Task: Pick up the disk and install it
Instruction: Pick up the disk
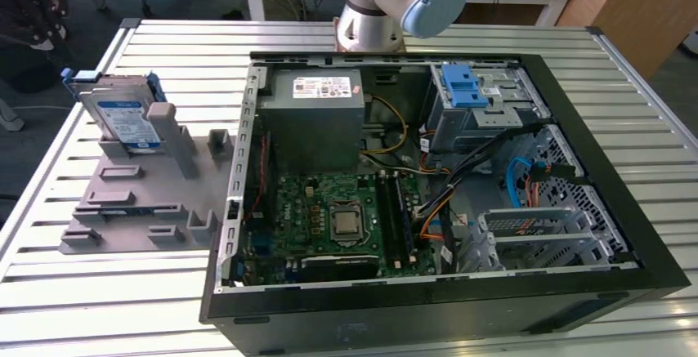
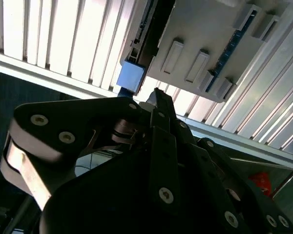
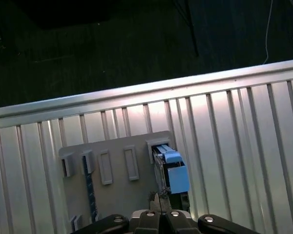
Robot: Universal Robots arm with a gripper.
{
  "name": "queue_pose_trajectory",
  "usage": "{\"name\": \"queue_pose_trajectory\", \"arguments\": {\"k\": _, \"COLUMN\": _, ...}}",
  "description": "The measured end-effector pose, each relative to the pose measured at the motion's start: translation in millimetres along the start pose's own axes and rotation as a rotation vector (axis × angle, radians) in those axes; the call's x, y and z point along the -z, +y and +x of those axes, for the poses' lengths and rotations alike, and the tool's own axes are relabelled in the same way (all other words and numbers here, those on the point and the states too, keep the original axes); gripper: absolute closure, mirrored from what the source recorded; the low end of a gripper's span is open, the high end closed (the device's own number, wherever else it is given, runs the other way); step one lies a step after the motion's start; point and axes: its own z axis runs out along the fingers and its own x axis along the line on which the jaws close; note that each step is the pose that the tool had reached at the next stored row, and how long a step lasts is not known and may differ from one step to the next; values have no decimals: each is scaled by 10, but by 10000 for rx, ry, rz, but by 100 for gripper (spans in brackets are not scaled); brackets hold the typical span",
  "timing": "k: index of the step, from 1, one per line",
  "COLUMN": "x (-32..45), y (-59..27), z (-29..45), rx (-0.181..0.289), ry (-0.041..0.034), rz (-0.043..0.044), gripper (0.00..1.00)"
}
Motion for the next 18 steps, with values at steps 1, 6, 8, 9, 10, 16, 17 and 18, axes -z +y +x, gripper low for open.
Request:
{"name": "queue_pose_trajectory", "arguments": {"k": 1, "x": 0, "y": 0, "z": 0, "rx": 174, "ry": 5, "rz": -4, "gripper": 89}}
{"name": "queue_pose_trajectory", "arguments": {"k": 6, "x": -5, "y": 2, "z": -12, "rx": 559, "ry": -22, "rz": 5, "gripper": 89}}
{"name": "queue_pose_trajectory", "arguments": {"k": 8, "x": -11, "y": 9, "z": -57, "rx": 589, "ry": -26, "rz": 12, "gripper": 89}}
{"name": "queue_pose_trajectory", "arguments": {"k": 9, "x": -16, "y": 15, "z": -94, "rx": 591, "ry": -25, "rz": 12, "gripper": 89}}
{"name": "queue_pose_trajectory", "arguments": {"k": 10, "x": -21, "y": 21, "z": -133, "rx": 593, "ry": -26, "rz": 14, "gripper": 89}}
{"name": "queue_pose_trajectory", "arguments": {"k": 16, "x": -81, "y": 38, "z": -242, "rx": 597, "ry": 16, "rz": 21, "gripper": 71}}
{"name": "queue_pose_trajectory", "arguments": {"k": 17, "x": -99, "y": 37, "z": -242, "rx": 613, "ry": 17, "rz": 19, "gripper": 65}}
{"name": "queue_pose_trajectory", "arguments": {"k": 18, "x": -111, "y": 36, "z": -241, "rx": 666, "ry": 19, "rz": 17, "gripper": 65}}
